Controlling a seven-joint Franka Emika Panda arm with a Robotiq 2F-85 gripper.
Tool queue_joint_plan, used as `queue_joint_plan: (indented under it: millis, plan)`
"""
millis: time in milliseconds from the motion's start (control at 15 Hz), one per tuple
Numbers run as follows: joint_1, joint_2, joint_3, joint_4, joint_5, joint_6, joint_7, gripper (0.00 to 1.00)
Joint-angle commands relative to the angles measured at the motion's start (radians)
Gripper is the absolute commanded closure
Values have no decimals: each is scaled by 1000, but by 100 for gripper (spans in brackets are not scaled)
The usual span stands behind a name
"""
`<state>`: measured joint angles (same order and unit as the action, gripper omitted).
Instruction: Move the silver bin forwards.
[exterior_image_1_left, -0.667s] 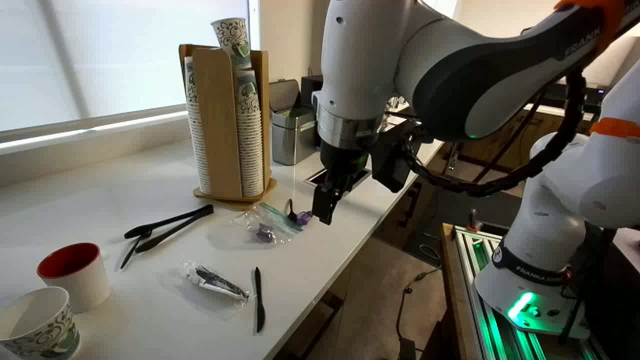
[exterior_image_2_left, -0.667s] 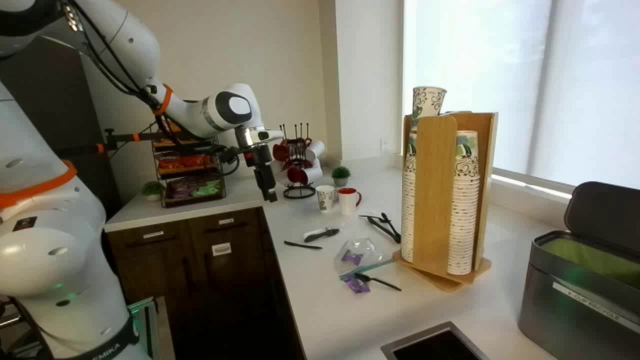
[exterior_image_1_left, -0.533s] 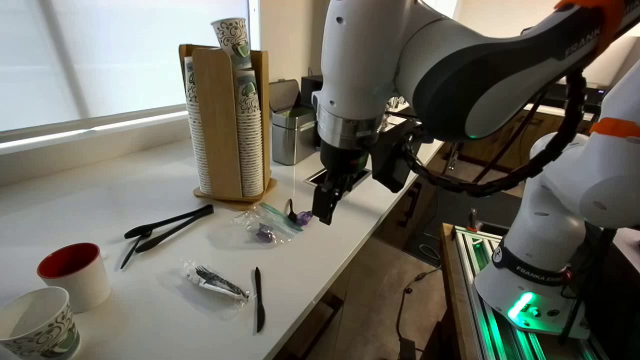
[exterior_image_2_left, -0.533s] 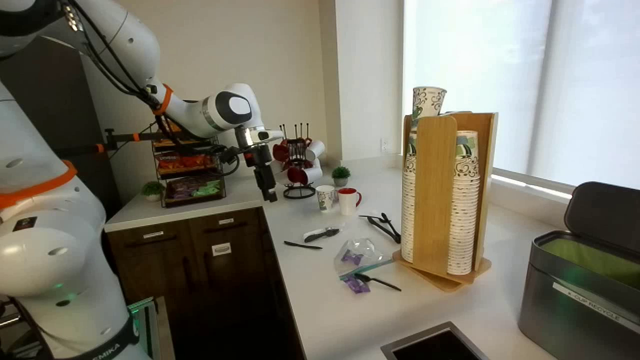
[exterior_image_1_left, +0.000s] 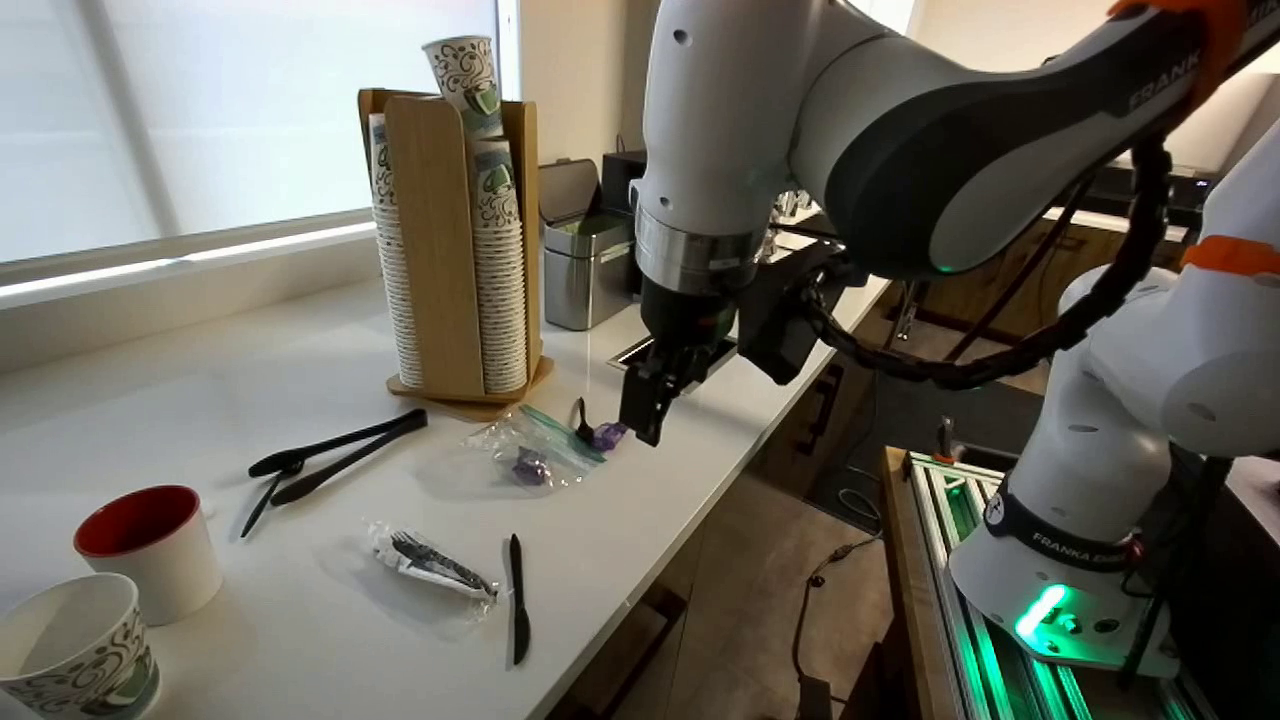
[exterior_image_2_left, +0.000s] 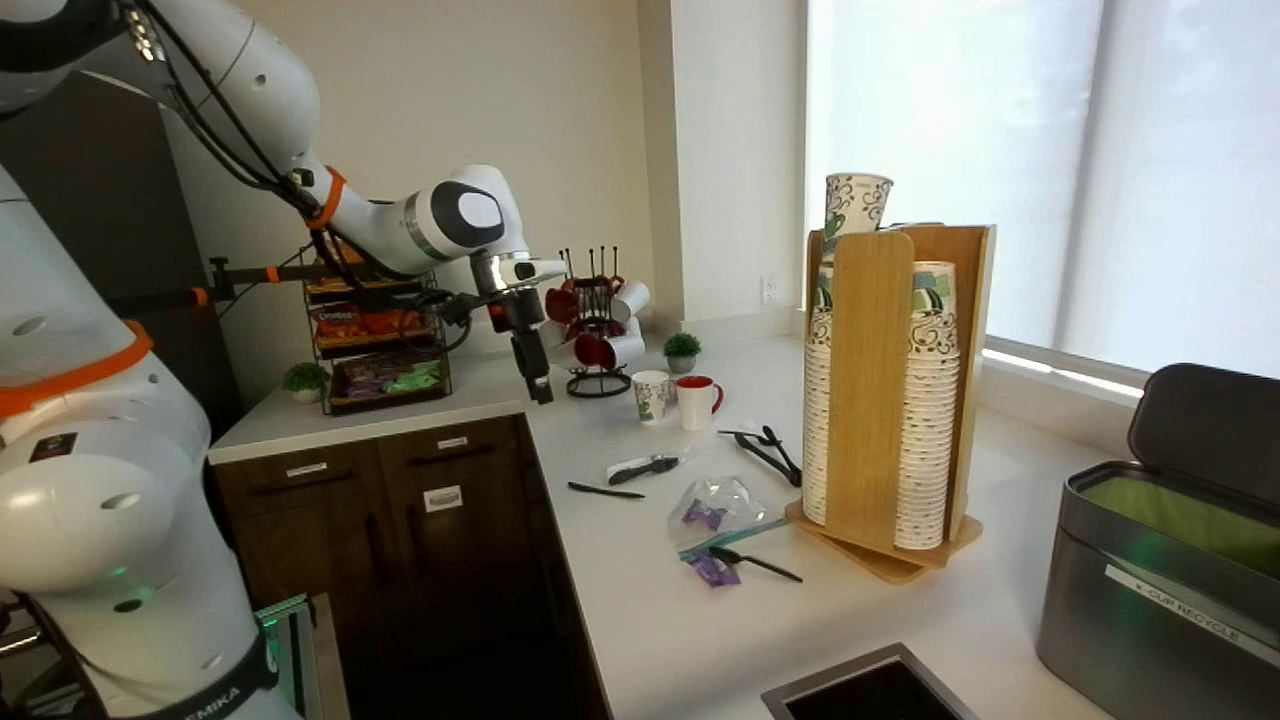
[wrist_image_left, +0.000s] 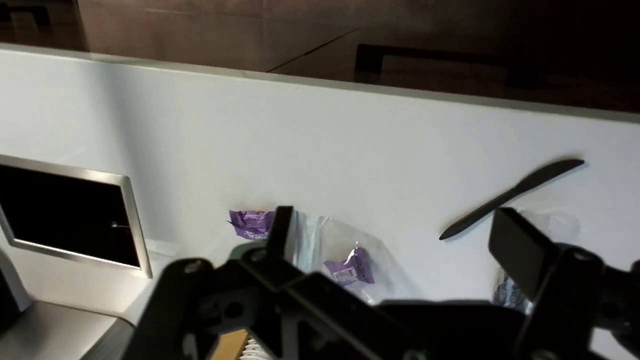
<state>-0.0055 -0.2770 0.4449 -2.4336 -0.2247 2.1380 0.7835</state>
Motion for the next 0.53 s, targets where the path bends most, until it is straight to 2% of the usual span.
queue_joint_plan:
  millis: [0, 267, 467]
  plan:
    - [32, -75, -84, -37, 11, 7, 129, 0]
    - [-23, -143, -212, -77, 3, 11, 165, 0]
    - [-103, -173, -320, -99, -7, 17, 157, 0]
